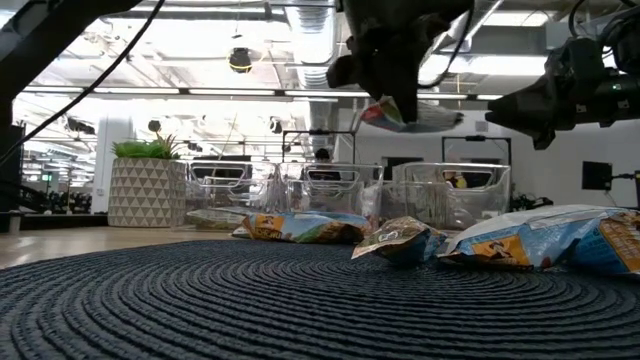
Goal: Pick and place Granola Bars by type
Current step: Put the red granola bar into the middle transparent bin
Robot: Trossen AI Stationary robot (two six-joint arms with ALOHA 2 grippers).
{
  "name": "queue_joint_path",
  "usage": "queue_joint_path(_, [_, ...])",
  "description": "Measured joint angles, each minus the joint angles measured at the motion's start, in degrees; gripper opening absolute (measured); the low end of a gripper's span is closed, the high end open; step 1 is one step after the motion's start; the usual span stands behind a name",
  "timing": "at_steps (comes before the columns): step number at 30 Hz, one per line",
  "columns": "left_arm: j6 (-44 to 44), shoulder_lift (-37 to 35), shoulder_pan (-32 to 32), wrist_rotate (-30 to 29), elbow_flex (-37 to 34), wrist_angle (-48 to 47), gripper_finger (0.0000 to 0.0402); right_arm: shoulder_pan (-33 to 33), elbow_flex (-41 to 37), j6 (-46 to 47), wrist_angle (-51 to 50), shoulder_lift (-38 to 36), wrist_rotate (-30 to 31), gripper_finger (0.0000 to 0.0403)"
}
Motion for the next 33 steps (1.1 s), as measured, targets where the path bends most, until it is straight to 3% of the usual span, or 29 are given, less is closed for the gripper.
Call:
queue_joint_path(17, [3.14, -3.97, 5.20, -5.57, 0.00, -5.22, 0.0038, 0.01, 0.00, 0.00, 0.01, -0.02, 0.00, 0.0123])
queue_joint_path(33, [14.79, -4.94, 12.91, -9.61, -0.04, -12.61, 0.0038, 0.02, 0.00, 0.00, 0.00, -0.02, 0.00, 0.0123])
